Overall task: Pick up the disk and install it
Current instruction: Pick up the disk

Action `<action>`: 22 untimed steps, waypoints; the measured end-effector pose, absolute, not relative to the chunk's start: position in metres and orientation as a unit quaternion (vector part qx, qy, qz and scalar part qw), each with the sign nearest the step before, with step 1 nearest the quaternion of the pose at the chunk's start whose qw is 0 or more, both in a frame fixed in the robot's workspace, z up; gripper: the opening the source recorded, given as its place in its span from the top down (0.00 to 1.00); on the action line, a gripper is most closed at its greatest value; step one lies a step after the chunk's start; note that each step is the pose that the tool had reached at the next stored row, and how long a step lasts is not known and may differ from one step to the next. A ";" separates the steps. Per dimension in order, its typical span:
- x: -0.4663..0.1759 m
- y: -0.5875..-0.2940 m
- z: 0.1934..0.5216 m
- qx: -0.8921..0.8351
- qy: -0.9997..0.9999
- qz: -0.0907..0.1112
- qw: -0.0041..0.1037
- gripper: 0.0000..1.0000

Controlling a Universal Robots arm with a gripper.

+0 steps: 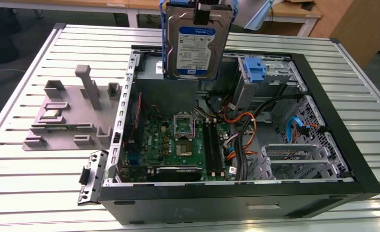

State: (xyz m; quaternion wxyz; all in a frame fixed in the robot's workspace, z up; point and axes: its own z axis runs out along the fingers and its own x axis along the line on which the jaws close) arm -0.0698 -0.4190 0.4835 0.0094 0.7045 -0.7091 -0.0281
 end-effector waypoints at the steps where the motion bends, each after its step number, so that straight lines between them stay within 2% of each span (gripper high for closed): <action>1: -0.070 -0.421 0.483 0.704 -0.709 -0.028 0.010 0.65; 22: -0.070 -0.470 0.484 0.704 -0.709 -0.027 0.010 0.65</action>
